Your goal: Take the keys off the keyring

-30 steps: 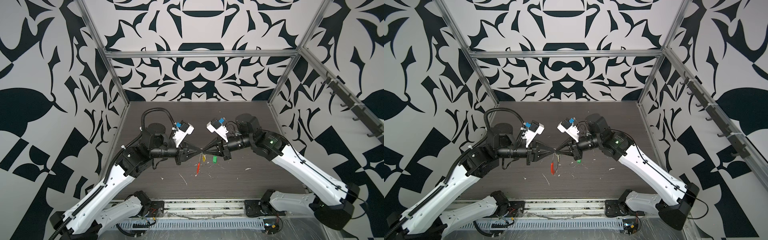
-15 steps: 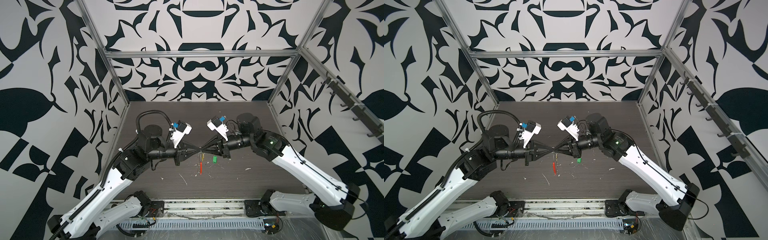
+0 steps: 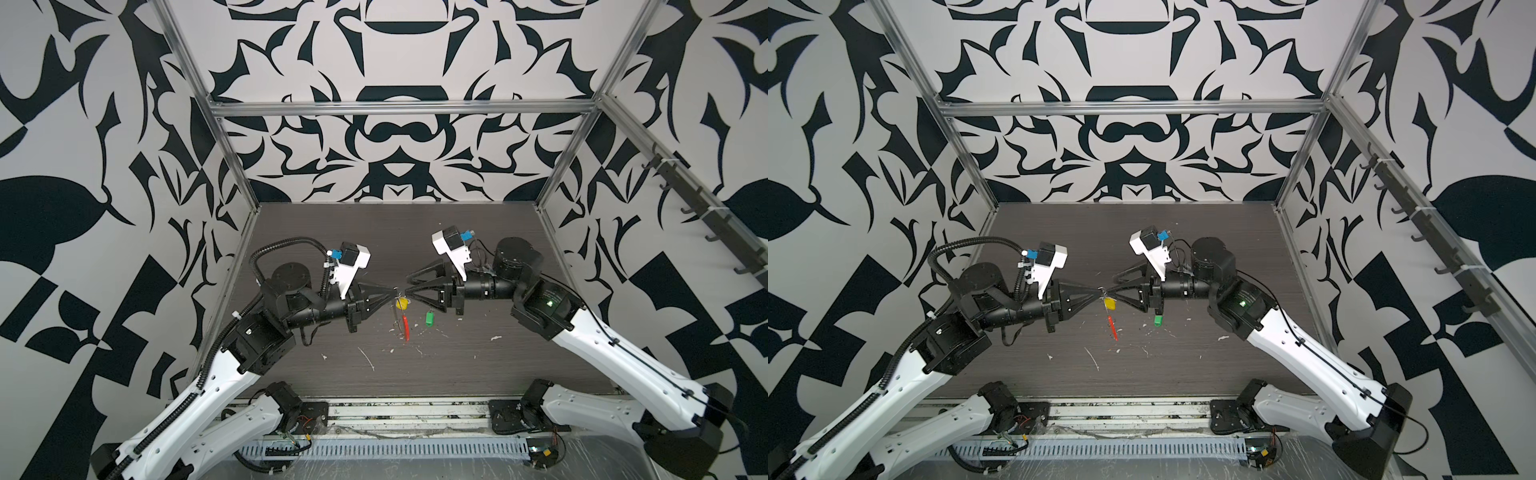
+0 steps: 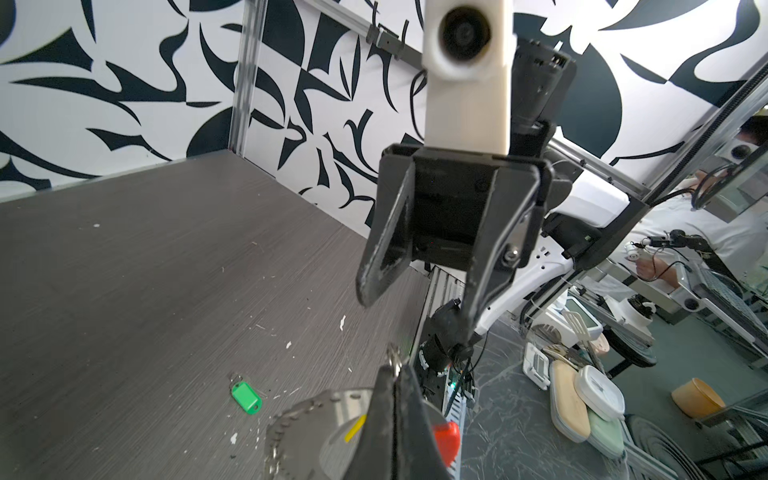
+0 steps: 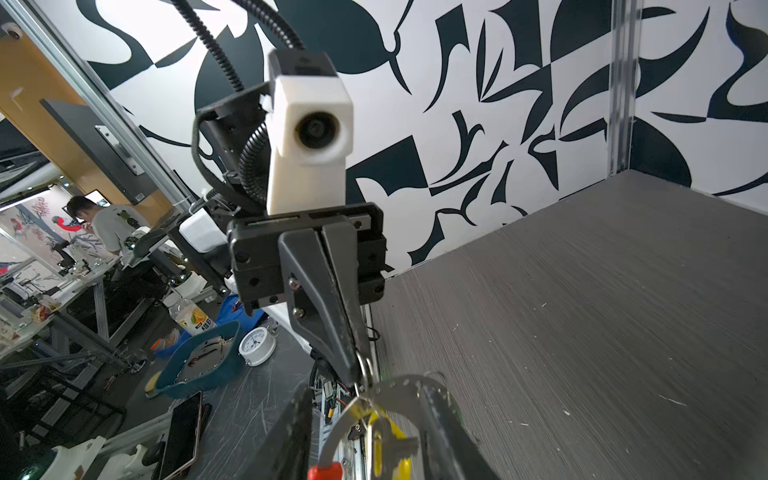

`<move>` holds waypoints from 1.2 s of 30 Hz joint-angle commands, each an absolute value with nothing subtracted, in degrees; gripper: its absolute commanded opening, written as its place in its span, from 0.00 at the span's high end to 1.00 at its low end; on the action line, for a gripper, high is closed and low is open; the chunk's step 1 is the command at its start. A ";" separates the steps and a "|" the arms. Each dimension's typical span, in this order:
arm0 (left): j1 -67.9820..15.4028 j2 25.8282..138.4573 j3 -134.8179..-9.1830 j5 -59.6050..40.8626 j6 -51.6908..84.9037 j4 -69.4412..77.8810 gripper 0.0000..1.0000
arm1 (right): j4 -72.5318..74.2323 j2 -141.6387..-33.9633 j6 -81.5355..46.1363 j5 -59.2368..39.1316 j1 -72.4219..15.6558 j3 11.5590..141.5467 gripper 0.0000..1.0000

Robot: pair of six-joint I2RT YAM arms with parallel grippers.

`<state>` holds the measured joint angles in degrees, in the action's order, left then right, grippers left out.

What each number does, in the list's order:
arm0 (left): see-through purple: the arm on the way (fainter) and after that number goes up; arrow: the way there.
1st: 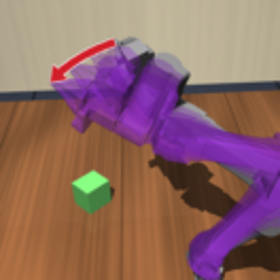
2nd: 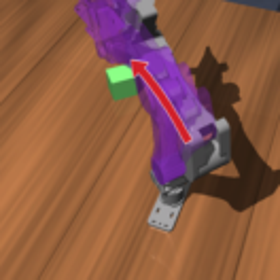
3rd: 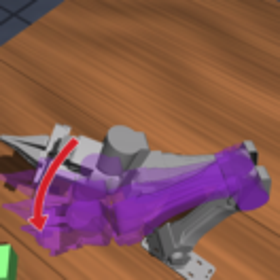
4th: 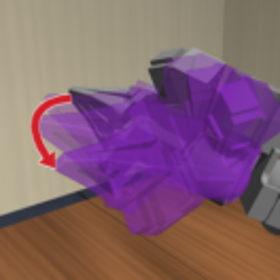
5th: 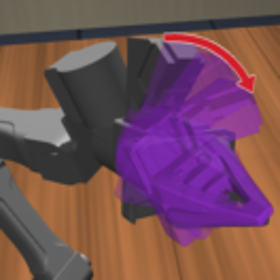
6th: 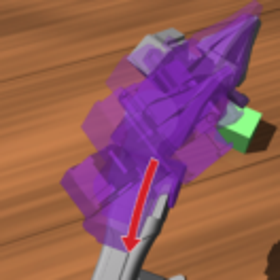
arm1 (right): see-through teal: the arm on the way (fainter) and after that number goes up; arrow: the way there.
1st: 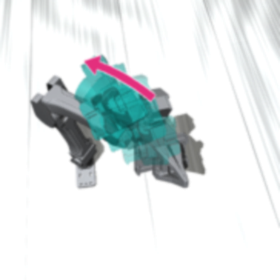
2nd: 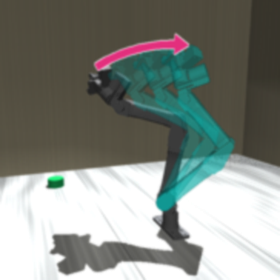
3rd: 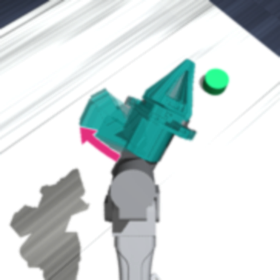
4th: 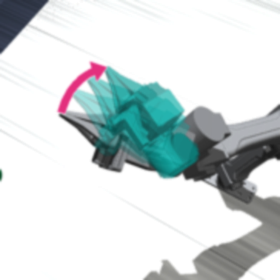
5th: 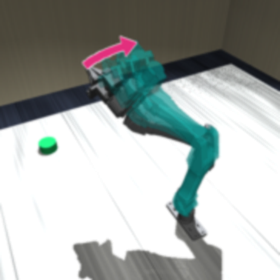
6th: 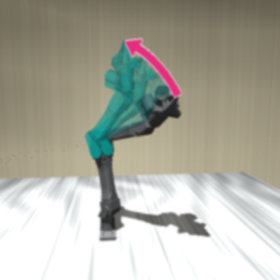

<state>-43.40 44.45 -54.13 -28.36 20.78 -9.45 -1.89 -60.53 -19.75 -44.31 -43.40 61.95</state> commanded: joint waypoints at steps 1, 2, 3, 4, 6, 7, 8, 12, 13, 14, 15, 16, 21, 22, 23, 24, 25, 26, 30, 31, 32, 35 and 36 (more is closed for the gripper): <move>-43.35 42.25 -52.56 -25.31 21.53 -3.27 1.00 | 3.58 -58.75 -21.13 -42.49 -43.85 60.73 0.54; -43.36 41.88 -52.03 -24.93 21.68 -2.38 1.00 | 3.77 -58.46 -21.22 -42.28 -43.95 60.28 0.54; -43.37 41.60 -51.62 -24.65 21.95 -1.59 1.00 | 3.78 -58.36 -21.18 -42.11 -43.99 59.91 0.54; -43.39 41.49 -51.45 -24.61 22.12 -1.13 1.00 | 3.78 -58.43 -21.21 -42.30 -44.11 59.71 0.54; -43.35 41.57 -51.38 -24.20 22.31 -0.97 1.00 | 3.77 -58.70 -21.26 -42.61 -44.51 59.50 0.54; -43.33 41.65 -51.34 -24.06 22.32 -0.89 1.00 | 3.68 -58.88 -21.23 -42.69 -44.71 59.49 0.53; -43.35 41.67 -51.33 -23.85 22.41 -0.80 1.00 | 3.69 -59.10 -21.22 -42.83 -44.97 59.39 0.54; -43.34 41.31 -50.80 -23.19 22.89 0.16 1.00 | 3.25 -59.58 -20.44 -42.29 -45.81 59.30 0.55; -43.39 41.31 -50.74 -23.32 23.07 0.32 1.00 | 3.20 -59.59 -20.35 -42.11 -46.03 59.26 0.55; -43.33 41.43 -50.64 -23.56 23.16 0.50 1.00 | 3.17 -59.74 -20.22 -42.02 -46.19 59.30 0.55; -43.35 41.47 -50.63 -23.81 23.33 0.51 1.00 | 3.09 -59.85 -20.08 -41.92 -46.37 59.46 0.54; -43.38 41.56 -50.62 -24.02 23.43 0.52 1.00 | 2.66 -59.94 -19.88 -41.64 -46.46 59.65 0.54; -43.41 41.84 -50.54 -24.94 23.82 0.52 1.00 | 1.07 -60.27 -18.92 -39.91 -46.83 60.38 0.55; -43.38 41.85 -50.54 -24.97 23.88 0.49 1.00 | 0.89 -60.40 -18.75 -39.83 -46.84 60.51 0.54; -43.41 41.85 -50.46 -25.16 23.91 0.53 1.00 | 0.64 -60.47 -18.69 -39.36 -47.05 60.56 0.54; -43.39 41.88 -50.45 -25.28 23.91 0.53 1.00 | 0.34 -60.45 -18.55 -38.65 -47.11 60.60 0.54; -43.33 41.77 -50.45 -25.29 23.91 0.53 1.00 | 0.09 -60.47 -18.48 -38.14 -47.16 60.64 0.55; -43.33 41.75 -50.45 -25.26 23.91 0.44 1.00 | -0.04 -60.38 -18.40 -37.53 -47.18 60.64 0.56; -43.39 41.62 -50.41 -25.53 23.99 0.20 1.00 | -0.63 -60.12 -18.08 -35.88 -47.20 60.78 0.65; -43.40 41.51 -50.29 -25.57 23.99 0.17 1.00 | -0.83 -60.07 -18.07 -35.65 -47.19 60.92 0.67; -43.34 41.48 -50.26 -25.58 23.99 0.18 1.00 | -0.81 -60.12 -18.03 -35.46 -47.15 60.91 0.68; -43.33 41.40 -50.23 -25.75 24.06 0.26 1.00 | -0.67 -60.20 -18.01 -35.68 -47.20 61.00 0.75; -43.41 41.50 -50.19 -25.81 24.08 0.26 1.00 | -0.67 -60.37 -18.01 -35.76 -47.13 61.03 0.79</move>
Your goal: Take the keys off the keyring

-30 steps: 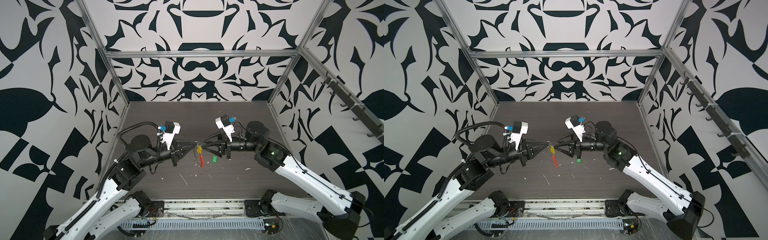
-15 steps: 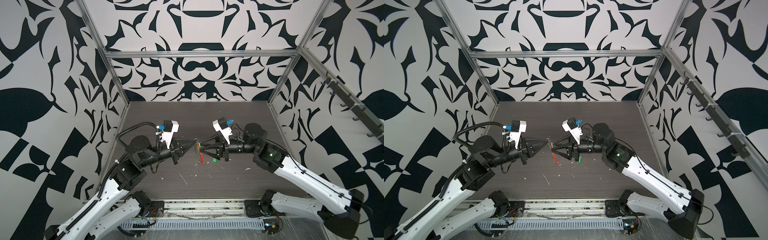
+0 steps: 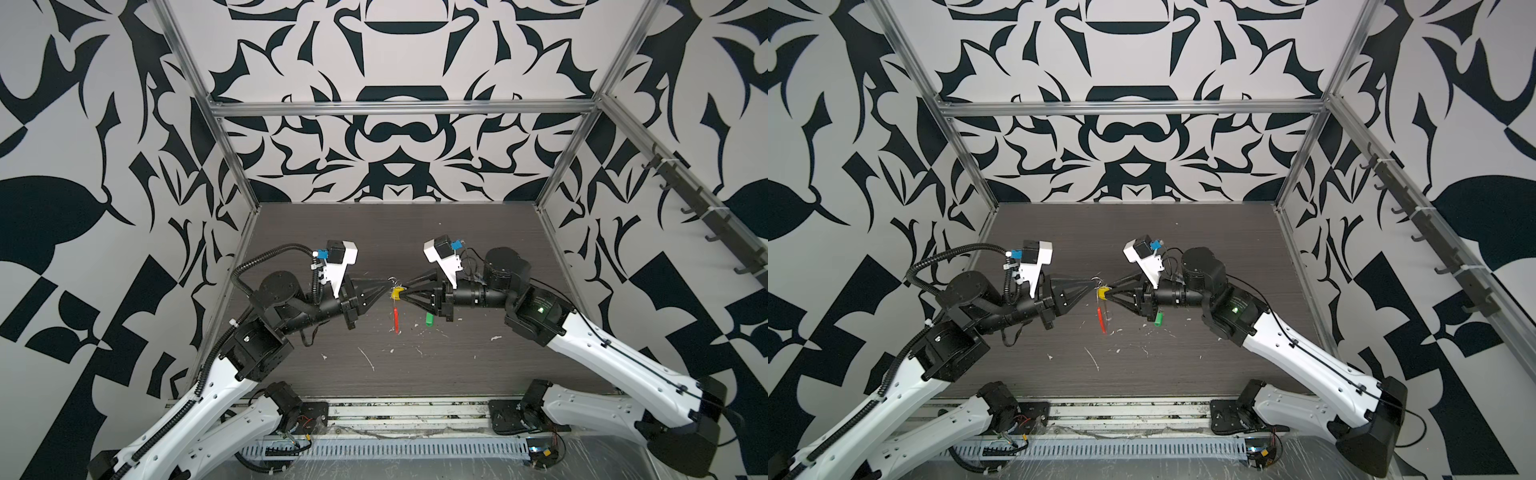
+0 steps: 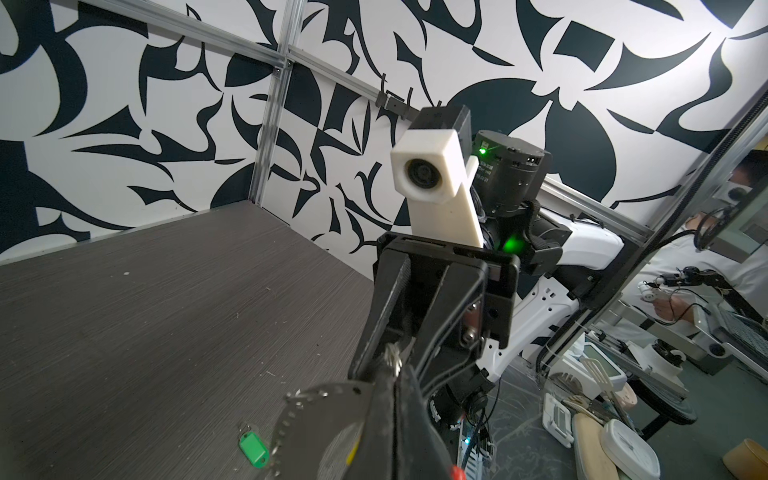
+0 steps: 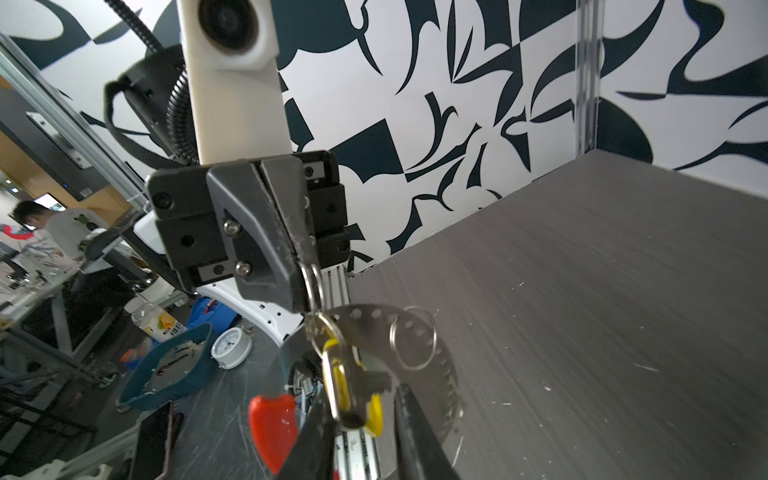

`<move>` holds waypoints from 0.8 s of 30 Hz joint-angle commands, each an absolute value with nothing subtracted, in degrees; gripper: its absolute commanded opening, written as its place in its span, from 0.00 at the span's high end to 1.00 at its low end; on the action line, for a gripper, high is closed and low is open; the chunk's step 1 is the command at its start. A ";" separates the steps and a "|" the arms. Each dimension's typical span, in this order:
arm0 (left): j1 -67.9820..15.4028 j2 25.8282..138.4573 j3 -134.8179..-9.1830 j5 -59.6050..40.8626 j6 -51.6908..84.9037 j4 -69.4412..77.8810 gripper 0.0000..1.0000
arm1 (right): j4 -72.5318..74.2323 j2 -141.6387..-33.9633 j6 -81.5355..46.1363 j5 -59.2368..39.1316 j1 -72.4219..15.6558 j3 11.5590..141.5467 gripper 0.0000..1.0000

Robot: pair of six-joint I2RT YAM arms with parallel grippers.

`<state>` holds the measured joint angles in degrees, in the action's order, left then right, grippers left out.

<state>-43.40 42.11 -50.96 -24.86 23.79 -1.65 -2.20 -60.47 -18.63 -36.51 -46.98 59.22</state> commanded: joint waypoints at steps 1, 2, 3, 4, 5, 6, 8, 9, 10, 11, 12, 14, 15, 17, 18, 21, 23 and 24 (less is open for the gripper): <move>-43.36 41.48 -50.19 -25.80 24.08 0.26 1.00 | -0.63 -60.46 -18.00 -35.98 -47.20 61.13 0.81; -43.36 41.45 -50.16 -25.80 24.08 0.26 1.00 | -0.54 -60.51 -17.88 -36.27 -47.14 61.11 0.84; -43.35 41.41 -50.10 -25.67 24.08 0.26 1.00 | -0.44 -60.55 -17.85 -36.38 -47.28 61.26 0.86; -43.33 41.35 -50.10 -25.50 24.08 0.26 1.00 | -0.46 -60.56 -17.72 -36.54 -47.27 61.26 0.87; -43.33 41.24 -50.02 -25.34 24.08 0.43 1.00 | -0.44 -60.56 -17.63 -36.80 -47.37 61.26 0.88; -43.33 41.20 -49.87 -25.13 24.16 0.61 1.00 | -0.44 -60.56 -17.58 -36.85 -47.46 61.33 0.89; -43.38 41.00 -49.67 -24.80 24.26 0.87 1.00 | -0.44 -60.56 -17.27 -37.18 -47.67 61.35 0.93; -43.37 40.88 -49.57 -24.57 24.33 1.09 1.00 | -0.55 -60.59 -17.16 -37.09 -47.80 61.35 0.97; -43.35 40.94 -49.48 -24.43 24.35 1.22 1.00 | -0.59 -60.64 -17.12 -37.24 -47.81 61.35 0.99; -43.34 40.84 -49.40 -24.15 24.41 1.32 1.00 | -0.53 -60.64 -17.05 -37.26 -47.92 61.26 1.00; -43.35 40.70 -49.33 -23.74 24.43 1.32 1.00 | -0.62 -60.72 -16.91 -37.27 -48.03 61.27 1.00; -43.34 40.28 -49.11 -23.28 24.43 1.73 1.00 | -0.91 -60.73 -16.77 -37.27 -48.21 61.28 1.00; -43.40 40.11 -49.04 -23.12 24.46 1.92 1.00 | -0.99 -60.73 -16.71 -37.22 -48.29 61.16 1.00; -43.36 39.91 -48.96 -22.79 24.43 2.19 1.00 | -1.06 -60.73 -16.74 -37.01 -48.49 60.96 1.00; -43.36 39.87 -48.94 -22.67 24.43 2.36 1.00 | -1.07 -60.72 -16.76 -36.99 -48.64 60.88 1.00; -43.34 39.47 -48.78 -21.89 24.19 2.53 1.00 | -1.10 -60.66 -16.72 -36.91 -48.92 60.32 1.00; -43.35 39.15 -48.69 -21.32 23.85 2.55 1.00 | -1.08 -60.40 -16.83 -36.66 -49.10 59.95 1.00; -43.35 38.94 -48.69 -21.07 23.69 2.55 1.00 | -1.05 -60.30 -16.88 -36.65 -49.20 59.68 1.00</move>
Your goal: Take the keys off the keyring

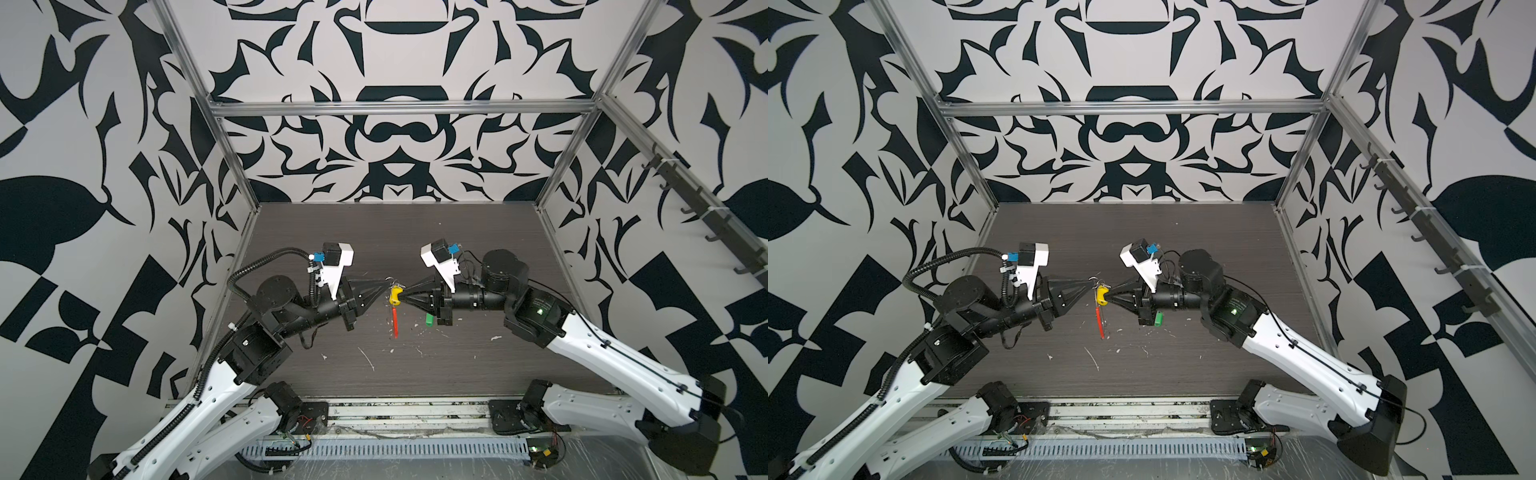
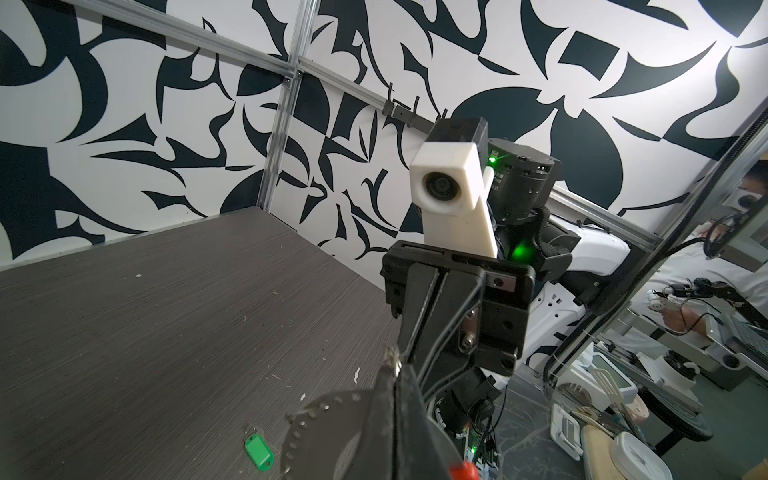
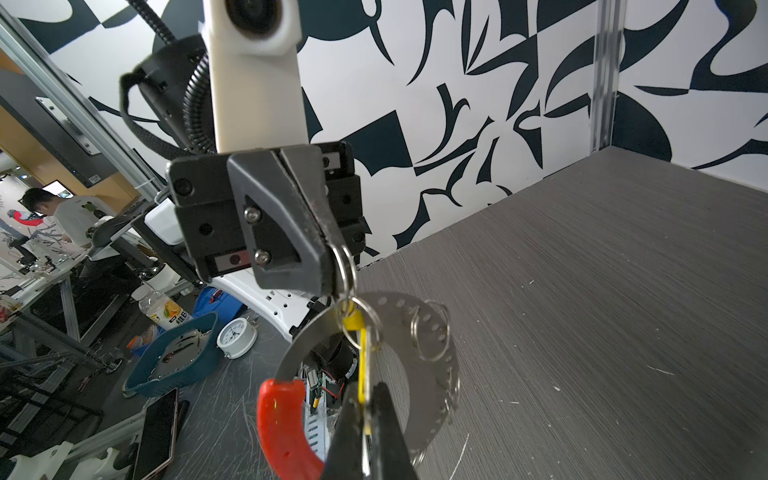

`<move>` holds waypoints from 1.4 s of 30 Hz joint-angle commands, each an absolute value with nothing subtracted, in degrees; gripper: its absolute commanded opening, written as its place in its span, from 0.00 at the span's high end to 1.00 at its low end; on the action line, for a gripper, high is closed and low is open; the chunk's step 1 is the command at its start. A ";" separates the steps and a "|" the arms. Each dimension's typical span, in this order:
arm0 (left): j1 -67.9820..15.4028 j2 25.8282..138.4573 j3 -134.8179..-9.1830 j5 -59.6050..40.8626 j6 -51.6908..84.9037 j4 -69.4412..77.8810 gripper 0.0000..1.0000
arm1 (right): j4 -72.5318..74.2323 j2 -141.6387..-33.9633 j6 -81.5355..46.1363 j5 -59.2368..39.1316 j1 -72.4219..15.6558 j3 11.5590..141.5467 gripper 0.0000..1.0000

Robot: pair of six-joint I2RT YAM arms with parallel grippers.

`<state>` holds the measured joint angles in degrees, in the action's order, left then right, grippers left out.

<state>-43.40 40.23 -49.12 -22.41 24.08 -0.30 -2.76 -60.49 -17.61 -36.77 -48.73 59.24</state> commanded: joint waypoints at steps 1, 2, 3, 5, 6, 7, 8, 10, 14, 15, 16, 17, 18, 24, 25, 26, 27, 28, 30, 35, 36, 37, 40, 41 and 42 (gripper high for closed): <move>-43.37 38.86 -48.71 -21.01 23.57 2.55 1.00 | -1.10 -60.25 -16.95 -36.65 -49.22 59.60 1.00; -43.39 38.76 -48.78 -20.92 23.43 2.55 1.00 | -1.01 -60.21 -16.98 -36.72 -49.29 59.44 1.00; -43.34 38.78 -48.78 -20.71 23.30 2.55 1.00 | -0.97 -60.21 -17.07 -36.78 -49.37 59.32 1.00; -43.37 38.67 -48.95 -20.57 23.06 2.55 1.00 | -0.90 -60.37 -17.29 -36.83 -49.50 58.98 1.00; -43.35 38.67 -48.96 -20.52 22.95 2.55 1.00 | -0.75 -60.45 -17.39 -36.91 -49.67 58.88 1.00; -43.33 38.67 -49.02 -20.41 22.86 2.55 1.00 | -0.61 -60.55 -17.46 -37.01 -49.82 58.66 1.00; -43.34 38.59 -49.04 -20.32 22.77 2.55 1.00 | -0.46 -60.64 -17.48 -37.09 -49.90 58.50 1.00; -43.37 38.49 -49.16 -20.17 22.52 2.64 1.00 | -0.02 -60.82 -17.85 -37.09 -50.14 58.14 1.00; -43.35 38.34 -49.34 -20.14 22.07 2.56 1.00 | 1.67 -61.17 -19.02 -37.22 -50.53 56.73 1.00; -43.34 38.30 -49.38 -20.08 21.98 2.55 1.00 | 2.08 -61.25 -19.37 -37.26 -50.59 56.39 1.00; -43.35 38.32 -49.37 -20.12 21.90 2.55 1.00 | 2.43 -61.25 -19.63 -37.47 -50.62 56.18 1.00; -43.34 38.45 -49.39 -20.21 21.80 2.50 1.00 | 3.10 -61.37 -20.17 -37.89 -50.71 55.92 1.00; -43.33 38.56 -49.48 -20.32 21.64 2.25 1.00 | 3.66 -61.63 -20.68 -38.26 -50.63 55.79 1.00; -43.33 38.94 -50.25 -22.84 20.79 0.79 1.00 | 3.51 -61.88 -21.37 -38.01 -50.68 55.81 1.00; -43.33 38.86 -50.41 -23.09 20.59 0.31 1.00 | 2.64 -61.72 -21.02 -37.63 -50.70 56.05 1.00; -43.39 38.79 -50.53 -23.27 20.35 -0.19 1.00 | 1.32 -61.46 -20.35 -37.45 -50.63 56.59 1.00; -43.36 38.68 -50.73 -23.27 20.17 -0.88 1.00 | 0.05 -61.14 -19.72 -37.29 -50.71 57.09 0.98; -43.34 38.59 -50.79 -23.26 20.05 -1.32 1.00 | -0.80 -60.80 -19.08 -37.21 -50.69 57.42 0.92; -43.39 38.41 -50.92 -23.54 19.86 -2.26 1.00 | -3.06 -59.68 -17.79 -37.11 -50.66 58.15 0.74; -43.39 38.30 -51.15 -24.47 19.60 -3.73 1.00 | -6.59 -56.34 -14.61 -35.28 -50.70 59.87 0.60; -43.38 38.26 -51.15 -24.74 19.60 -3.89 1.00 | -7.02 -55.74 -14.05 -34.41 -50.63 60.25 0.59; -43.31 38.23 -51.07 -25.02 19.67 -3.88 1.00 | -7.27 -55.26 -13.72 -33.56 -50.63 60.60 0.58; -43.36 38.50 -51.09 -26.25 19.77 -3.89 1.00 | -6.75 -55.25 -13.48 -30.85 -50.63 62.14 0.55; -43.33 38.63 -51.06 -26.56 19.86 -3.82 1.00 | -6.37 -55.63 -13.30 -30.51 -50.58 62.55 0.53; -43.36 38.75 -51.11 -27.00 19.86 -3.70 1.00 | -5.63 -56.24 -13.43 -31.13 -50.39 63.02 0.52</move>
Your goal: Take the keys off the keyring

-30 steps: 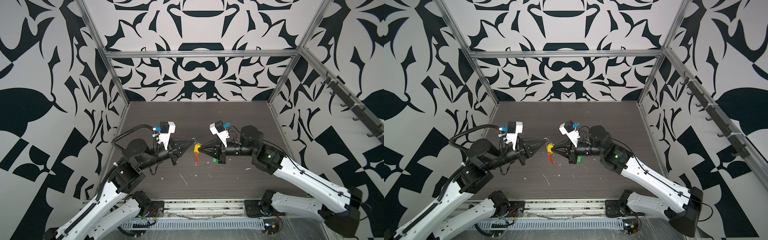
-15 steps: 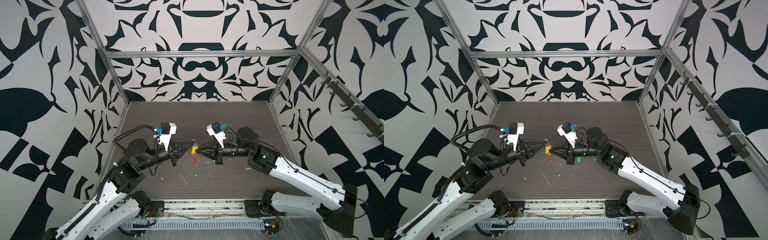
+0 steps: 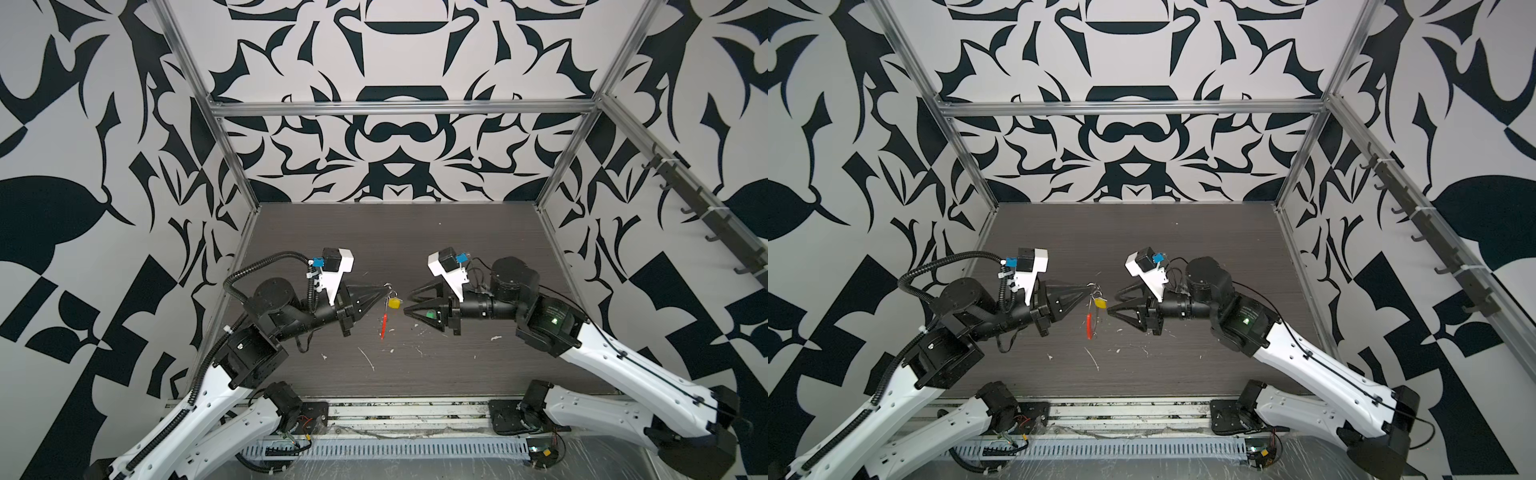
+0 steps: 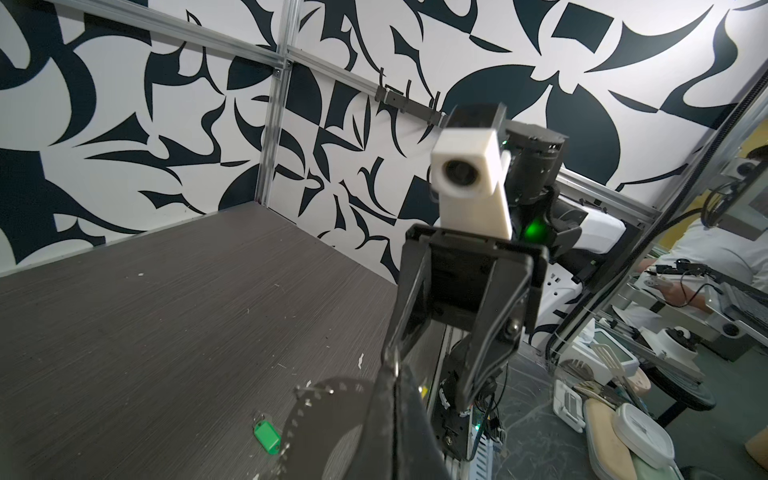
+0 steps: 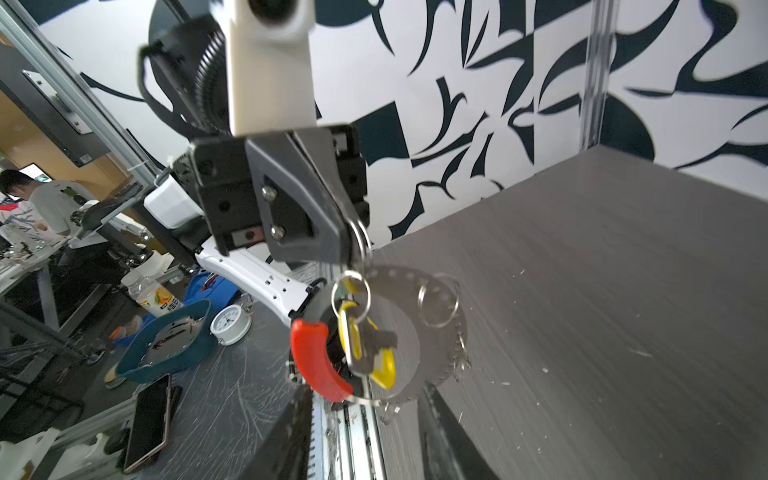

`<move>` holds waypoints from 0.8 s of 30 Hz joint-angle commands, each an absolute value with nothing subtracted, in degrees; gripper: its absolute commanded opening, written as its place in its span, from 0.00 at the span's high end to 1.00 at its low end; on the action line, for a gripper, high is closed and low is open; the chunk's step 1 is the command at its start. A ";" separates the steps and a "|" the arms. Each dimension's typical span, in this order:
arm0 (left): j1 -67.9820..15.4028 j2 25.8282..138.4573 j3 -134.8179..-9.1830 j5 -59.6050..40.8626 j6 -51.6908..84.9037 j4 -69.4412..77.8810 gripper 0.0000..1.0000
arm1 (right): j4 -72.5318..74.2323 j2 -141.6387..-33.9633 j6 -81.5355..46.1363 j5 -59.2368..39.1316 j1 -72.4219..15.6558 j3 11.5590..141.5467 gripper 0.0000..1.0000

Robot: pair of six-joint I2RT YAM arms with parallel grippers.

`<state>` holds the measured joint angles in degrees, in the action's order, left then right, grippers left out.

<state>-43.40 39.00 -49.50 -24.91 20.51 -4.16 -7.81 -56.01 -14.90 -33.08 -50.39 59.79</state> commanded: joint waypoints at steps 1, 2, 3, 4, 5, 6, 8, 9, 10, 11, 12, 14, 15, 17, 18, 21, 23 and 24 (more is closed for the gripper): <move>-43.33 38.90 -51.09 -27.25 19.95 -3.74 1.00 | -4.69 -56.90 -13.77 -32.10 -50.28 63.46 0.52; -43.34 38.96 -51.15 -27.35 19.95 -3.63 1.00 | -3.82 -57.73 -14.04 -32.97 -49.95 63.96 0.51; -43.37 39.08 -51.07 -27.61 20.04 -3.45 1.00 | -3.03 -58.85 -14.26 -34.39 -49.61 64.69 0.51; -43.36 39.04 -51.11 -27.70 20.13 -3.35 1.00 | -2.21 -59.56 -14.67 -35.56 -49.40 65.09 0.51; -43.39 39.03 -51.15 -27.77 20.13 -3.34 1.00 | -0.93 -60.37 -15.26 -36.98 -49.29 65.29 0.50; -43.35 38.95 -51.15 -27.94 20.18 -3.31 1.00 | 0.02 -61.08 -15.76 -37.94 -49.04 65.39 0.50; -43.35 38.85 -51.06 -27.95 20.21 -3.08 1.00 | 1.86 -62.05 -16.72 -39.60 -48.78 65.31 0.50; -43.38 38.85 -50.96 -28.00 20.22 -3.00 1.00 | 2.61 -62.50 -17.27 -40.56 -48.60 65.22 0.51; -43.37 38.79 -50.87 -27.95 20.30 -2.99 1.00 | 3.10 -62.91 -17.66 -41.48 -48.60 65.30 0.52; -43.40 38.76 -50.82 -27.82 20.28 -2.91 1.00 | 3.73 -63.31 -18.28 -42.40 -48.60 65.23 0.53; -43.35 38.69 -50.75 -27.63 20.30 -2.83 1.00 | 3.82 -63.65 -18.45 -43.01 -48.53 65.30 0.55; -43.33 38.46 -50.45 -27.24 20.30 -2.51 1.00 | 4.44 -63.81 -19.13 -43.83 -48.59 64.80 0.60; -43.37 38.33 -50.28 -27.00 20.30 -2.32 1.00 | 4.80 -63.81 -19.43 -44.07 -48.58 64.50 0.62; -43.40 38.06 -50.05 -26.88 20.23 -2.06 1.00 | 5.59 -63.70 -20.01 -44.71 -48.57 63.75 0.66; -43.36 38.14 -50.01 -26.89 20.21 -2.08 1.00 | 6.02 -63.64 -20.38 -45.05 -48.52 63.36 0.68; -43.33 38.06 -50.04 -26.90 20.42 -1.96 1.00 | 6.81 -63.54 -21.12 -45.53 -48.51 62.68 0.74; -43.39 38.15 -50.07 -26.98 20.39 -1.93 1.00 | 7.03 -63.70 -21.43 -45.77 -48.49 62.49 0.77; -43.34 38.08 -50.10 -27.05 20.39 -1.93 1.00 | 7.03 -63.75 -21.54 -45.79 -48.52 62.41 0.78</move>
